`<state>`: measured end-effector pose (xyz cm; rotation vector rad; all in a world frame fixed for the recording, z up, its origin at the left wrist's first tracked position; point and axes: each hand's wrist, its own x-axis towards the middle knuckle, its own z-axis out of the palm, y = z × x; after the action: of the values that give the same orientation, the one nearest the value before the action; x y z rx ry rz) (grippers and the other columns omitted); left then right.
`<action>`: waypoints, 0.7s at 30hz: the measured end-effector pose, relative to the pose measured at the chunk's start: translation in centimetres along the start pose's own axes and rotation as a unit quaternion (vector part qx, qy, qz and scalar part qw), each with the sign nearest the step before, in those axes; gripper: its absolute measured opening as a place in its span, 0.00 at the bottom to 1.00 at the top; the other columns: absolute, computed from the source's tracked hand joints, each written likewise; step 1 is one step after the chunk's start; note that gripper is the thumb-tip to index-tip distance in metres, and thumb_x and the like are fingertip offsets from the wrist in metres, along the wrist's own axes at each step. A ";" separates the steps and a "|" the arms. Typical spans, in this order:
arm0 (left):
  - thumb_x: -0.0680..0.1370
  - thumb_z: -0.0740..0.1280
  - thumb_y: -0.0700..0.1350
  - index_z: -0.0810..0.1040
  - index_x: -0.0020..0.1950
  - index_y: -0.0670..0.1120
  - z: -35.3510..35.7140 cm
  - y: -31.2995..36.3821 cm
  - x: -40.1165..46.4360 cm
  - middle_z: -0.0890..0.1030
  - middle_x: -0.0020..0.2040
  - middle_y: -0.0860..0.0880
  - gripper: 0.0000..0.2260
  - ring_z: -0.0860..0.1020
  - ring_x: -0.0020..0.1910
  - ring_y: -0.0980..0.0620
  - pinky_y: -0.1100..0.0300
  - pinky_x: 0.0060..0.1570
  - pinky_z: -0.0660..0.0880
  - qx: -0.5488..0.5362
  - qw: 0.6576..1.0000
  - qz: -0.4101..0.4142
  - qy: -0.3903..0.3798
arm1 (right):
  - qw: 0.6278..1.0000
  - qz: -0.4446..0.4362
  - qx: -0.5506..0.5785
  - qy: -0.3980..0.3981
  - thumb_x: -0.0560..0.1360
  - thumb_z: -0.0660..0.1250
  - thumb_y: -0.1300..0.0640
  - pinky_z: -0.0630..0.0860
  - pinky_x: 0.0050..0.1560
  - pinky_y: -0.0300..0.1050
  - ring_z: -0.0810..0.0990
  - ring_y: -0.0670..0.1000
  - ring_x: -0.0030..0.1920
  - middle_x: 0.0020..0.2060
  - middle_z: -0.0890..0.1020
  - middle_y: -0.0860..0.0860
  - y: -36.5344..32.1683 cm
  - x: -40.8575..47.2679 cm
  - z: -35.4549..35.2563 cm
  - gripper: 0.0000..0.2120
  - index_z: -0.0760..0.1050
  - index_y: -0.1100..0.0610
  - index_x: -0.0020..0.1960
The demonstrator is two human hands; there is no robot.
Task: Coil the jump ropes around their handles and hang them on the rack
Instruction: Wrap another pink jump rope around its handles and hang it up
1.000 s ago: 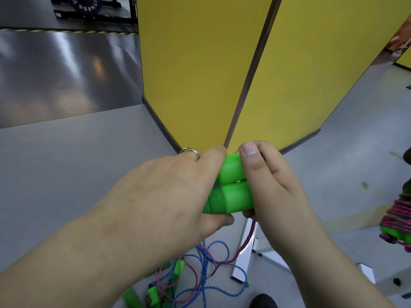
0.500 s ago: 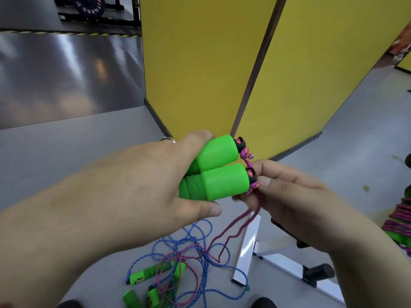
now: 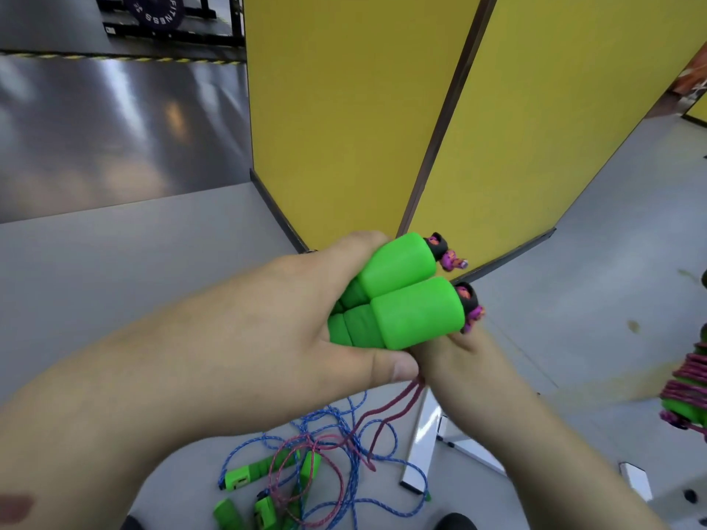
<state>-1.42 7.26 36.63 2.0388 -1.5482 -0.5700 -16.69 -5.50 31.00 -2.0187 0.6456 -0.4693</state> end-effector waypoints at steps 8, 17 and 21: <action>0.69 0.69 0.73 0.51 0.72 0.69 1.5 -1.5 0.9 0.75 0.52 0.55 0.38 0.79 0.51 0.46 0.53 0.47 0.77 0.227 0.968 -0.097 0.038 | 0.923 0.013 -0.357 -0.141 0.83 0.48 0.42 0.72 0.42 0.56 0.73 0.54 0.40 0.36 0.72 0.50 -3.1 -2.1 0.0 0.16 0.62 0.51 0.42; 0.67 0.73 0.70 0.52 0.71 0.75 1.7 -0.5 0.5 0.72 0.47 0.57 0.40 0.72 0.45 0.52 0.56 0.40 0.71 0.262 0.959 -0.070 -0.087 | 0.969 -0.086 -0.204 -0.114 0.76 0.67 0.44 0.76 0.38 0.45 0.79 0.47 0.38 0.36 0.81 0.45 -3.8 -1.0 -3.4 0.08 0.81 0.46 0.44; 0.68 0.73 0.70 0.50 0.70 0.78 1.3 0.1 0.5 0.69 0.46 0.61 0.40 0.71 0.44 0.58 0.60 0.42 0.71 0.250 0.960 -0.035 -0.122 | 0.995 -0.064 0.008 -0.078 0.69 0.75 0.48 0.77 0.37 0.45 0.80 0.52 0.36 0.35 0.84 0.52 -2.2 0.0 -3.7 0.06 0.85 0.50 0.42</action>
<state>-2.18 6.58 35.72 2.4790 -1.9223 -0.5072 -18.18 -7.03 34.70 -2.0660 0.4177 -0.3849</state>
